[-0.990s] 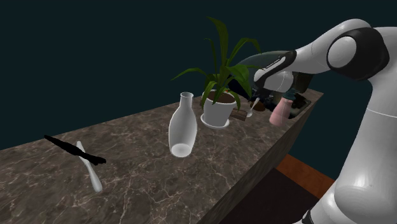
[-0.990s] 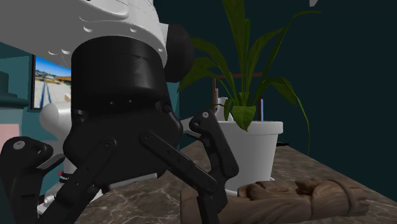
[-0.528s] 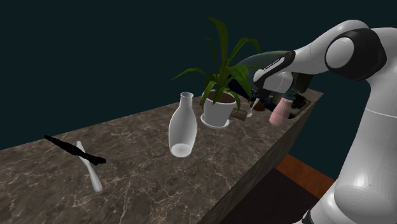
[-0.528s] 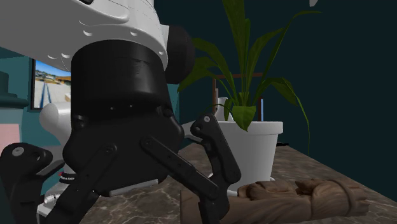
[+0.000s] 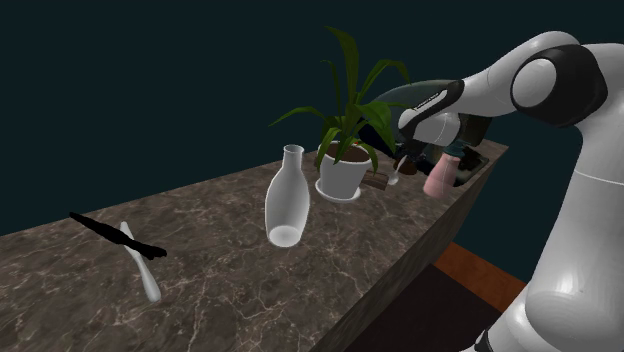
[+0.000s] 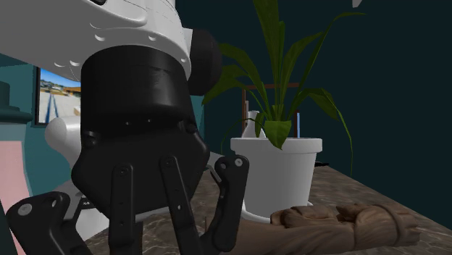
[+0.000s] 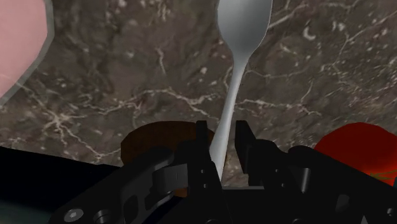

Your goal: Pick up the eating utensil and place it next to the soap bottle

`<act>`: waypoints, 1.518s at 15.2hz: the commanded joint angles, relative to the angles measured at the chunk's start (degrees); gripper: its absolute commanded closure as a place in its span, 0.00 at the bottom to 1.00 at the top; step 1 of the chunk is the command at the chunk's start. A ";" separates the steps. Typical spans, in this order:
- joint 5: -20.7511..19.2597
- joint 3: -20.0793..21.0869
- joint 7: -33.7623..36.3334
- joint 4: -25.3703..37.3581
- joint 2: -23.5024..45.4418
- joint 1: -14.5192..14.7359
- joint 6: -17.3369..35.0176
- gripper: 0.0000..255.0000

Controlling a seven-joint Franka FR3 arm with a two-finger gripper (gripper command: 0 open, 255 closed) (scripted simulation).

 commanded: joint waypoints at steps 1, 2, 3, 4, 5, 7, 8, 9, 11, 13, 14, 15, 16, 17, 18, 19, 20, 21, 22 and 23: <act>0.00 0.00 0.00 0.00 0.00 0.00 0.00 1.00; 0.00 0.00 0.00 0.00 0.00 0.00 0.00 1.00; -0.64 -0.31 0.48 0.22 -0.48 0.24 -0.63 1.00; -1.27 -0.61 0.94 0.45 -0.96 0.47 -1.26 1.00; -1.88 -0.88 1.39 0.69 -1.43 0.68 -1.89 1.00; -3.07 -1.38 2.26 1.21 -2.35 1.08 -3.18 1.00; -3.64 -1.60 2.68 1.49 -2.80 1.25 -3.83 1.00; -4.20 -1.80 3.09 1.79 -3.24 1.41 -4.48 1.00; -5.27 -2.15 3.86 2.43 -4.09 1.69 -5.81 1.00; -6.27 -2.44 4.58 3.12 -4.90 1.93 -7.15 1.00; -6.74 -2.57 4.92 3.49 -5.29 2.04 -7.83 1.00; -7.19 -2.68 5.24 3.87 -5.67 2.14 -8.51 1.00; -7.62 -2.78 5.55 4.27 -6.03 2.23 -9.19 1.00; -8.04 -2.87 5.85 4.67 -6.39 2.31 -9.88 1.00; -8.44 -2.96 6.13 5.10 -6.73 2.39 -10.58 1.00; -8.82 -3.04 6.41 5.53 -7.06 2.47 -11.28 1.00; -9.18 -3.10 6.66 5.98 -7.38 2.53 -11.98 1.00; -9.52 -3.16 6.91 6.44 -7.68 2.59 -12.68 1.00; -9.85 -3.21 7.14 6.92 -7.97 2.65 -13.39 1.00; -10.16 -3.26 7.36 7.41 -8.25 2.70 -14.10 1.00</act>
